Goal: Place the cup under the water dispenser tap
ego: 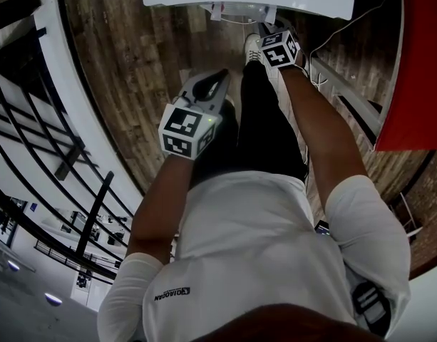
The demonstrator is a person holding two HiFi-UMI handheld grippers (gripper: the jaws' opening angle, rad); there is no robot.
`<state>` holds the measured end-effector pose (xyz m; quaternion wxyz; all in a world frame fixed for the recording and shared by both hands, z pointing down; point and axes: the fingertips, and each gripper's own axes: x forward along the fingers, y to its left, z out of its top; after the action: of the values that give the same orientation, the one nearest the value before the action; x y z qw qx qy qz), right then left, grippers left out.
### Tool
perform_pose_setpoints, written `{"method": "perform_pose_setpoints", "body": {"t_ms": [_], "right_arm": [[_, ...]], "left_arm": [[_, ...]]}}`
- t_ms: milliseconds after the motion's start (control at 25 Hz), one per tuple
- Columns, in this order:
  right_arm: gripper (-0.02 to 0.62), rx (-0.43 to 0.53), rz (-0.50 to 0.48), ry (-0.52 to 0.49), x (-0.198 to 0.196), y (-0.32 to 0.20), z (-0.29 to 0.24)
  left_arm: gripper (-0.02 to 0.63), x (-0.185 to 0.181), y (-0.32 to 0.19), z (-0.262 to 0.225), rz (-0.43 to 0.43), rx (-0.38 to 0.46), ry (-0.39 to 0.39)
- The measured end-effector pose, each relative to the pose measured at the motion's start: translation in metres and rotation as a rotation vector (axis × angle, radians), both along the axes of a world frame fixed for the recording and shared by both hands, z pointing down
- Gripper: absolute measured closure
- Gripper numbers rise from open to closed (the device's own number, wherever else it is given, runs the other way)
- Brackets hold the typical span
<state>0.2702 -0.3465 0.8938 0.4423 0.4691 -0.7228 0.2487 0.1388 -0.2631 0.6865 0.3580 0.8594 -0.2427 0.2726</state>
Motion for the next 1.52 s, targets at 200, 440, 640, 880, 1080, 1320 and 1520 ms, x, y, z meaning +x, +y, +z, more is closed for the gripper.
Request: {"method": "perform_pose_setpoints", "body": {"t_ms": [200,440,640,880,1080,1320,1520], "right_arm": [[0.442,-0.033,0.057,0.034,0.014,0.004,0.003],[0.414,-0.068,0.093,0.028,0.024,0.019,-0.003],[0.414,-0.109,0.248,-0.098,0.026,0.038,-0.025],[0.414,-0.088,0.262,-0.196,0.012,0.065,-0.086],[0.424,-0.091,0.239,-0.344,-0.018,0.072,-0.144],[0.566,0.036,0.198,-0.529,-0.064,0.085,-0.26],[0.574,0.129,0.194,-0.786,-0.106,0.102,-0.358]], "left_arm": [[0.609,-0.005,-0.001,-0.001,-0.007,0.009,0.001],[0.609,-0.005,0.0,-0.008,-0.007,0.019,0.003],[0.609,-0.01,-0.006,-0.029,0.011,0.062,0.0],[0.609,-0.019,-0.004,-0.066,0.029,0.094,0.017],[0.609,-0.035,-0.006,-0.097,-0.018,0.126,0.054],[0.609,-0.056,0.005,-0.158,-0.036,0.195,0.102],[0.609,-0.076,0.015,-0.218,-0.049,0.28,0.169]]}}
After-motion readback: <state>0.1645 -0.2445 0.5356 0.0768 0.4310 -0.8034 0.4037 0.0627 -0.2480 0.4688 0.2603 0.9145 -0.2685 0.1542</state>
